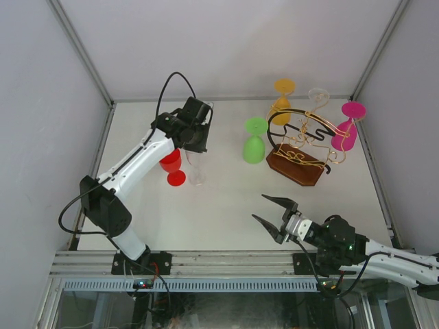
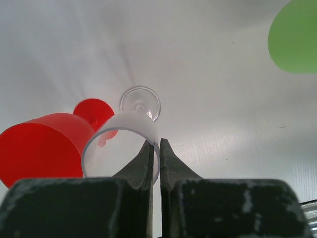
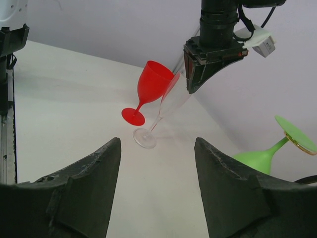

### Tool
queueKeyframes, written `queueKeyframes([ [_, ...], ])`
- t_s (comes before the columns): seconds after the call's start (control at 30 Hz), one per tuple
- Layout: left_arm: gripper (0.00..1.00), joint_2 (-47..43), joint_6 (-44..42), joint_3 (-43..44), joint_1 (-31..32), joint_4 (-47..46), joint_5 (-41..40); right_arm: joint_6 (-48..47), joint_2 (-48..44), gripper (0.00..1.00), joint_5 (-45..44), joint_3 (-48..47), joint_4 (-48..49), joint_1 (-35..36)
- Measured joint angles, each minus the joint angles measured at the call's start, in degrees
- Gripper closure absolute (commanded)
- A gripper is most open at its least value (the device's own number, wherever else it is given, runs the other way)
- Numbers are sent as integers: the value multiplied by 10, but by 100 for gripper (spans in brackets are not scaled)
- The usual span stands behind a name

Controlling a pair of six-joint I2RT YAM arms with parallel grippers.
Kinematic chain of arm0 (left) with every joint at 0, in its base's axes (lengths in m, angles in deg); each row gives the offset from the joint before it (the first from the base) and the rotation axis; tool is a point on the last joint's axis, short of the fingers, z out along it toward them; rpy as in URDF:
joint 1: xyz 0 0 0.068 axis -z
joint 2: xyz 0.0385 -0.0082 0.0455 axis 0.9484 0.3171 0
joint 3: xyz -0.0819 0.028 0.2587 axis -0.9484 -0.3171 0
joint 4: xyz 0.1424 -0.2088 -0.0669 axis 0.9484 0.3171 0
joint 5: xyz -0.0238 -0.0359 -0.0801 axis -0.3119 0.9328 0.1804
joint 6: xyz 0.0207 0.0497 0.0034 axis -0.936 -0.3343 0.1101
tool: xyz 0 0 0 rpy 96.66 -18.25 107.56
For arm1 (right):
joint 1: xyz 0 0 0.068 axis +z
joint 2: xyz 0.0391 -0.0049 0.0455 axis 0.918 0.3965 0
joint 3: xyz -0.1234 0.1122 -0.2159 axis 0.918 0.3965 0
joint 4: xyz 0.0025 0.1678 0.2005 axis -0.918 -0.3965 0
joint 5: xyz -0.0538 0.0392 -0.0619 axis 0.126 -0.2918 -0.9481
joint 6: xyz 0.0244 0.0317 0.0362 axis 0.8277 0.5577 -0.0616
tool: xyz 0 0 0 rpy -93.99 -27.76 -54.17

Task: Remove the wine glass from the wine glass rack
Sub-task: Place the wine glass at the center of the board.

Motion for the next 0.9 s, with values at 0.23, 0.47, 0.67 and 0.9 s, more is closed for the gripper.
queueKeyframes([
  [0.23, 89, 3, 0, 3, -2, -1, -3, 0, 0, 39, -4, 0, -8, -1],
  [0.47, 78, 3, 0, 3, -3, 0, -18, 0, 0, 38, -8, 0, -9, -2],
  [0.67, 78, 3, 1, 3, -4, 4, -30, 0, 1, 38, -8, 0, -9, -5],
  [0.9, 78, 3, 1, 3, -5, 5, -41, 1, 2, 38, -8, 0, -9, -7],
])
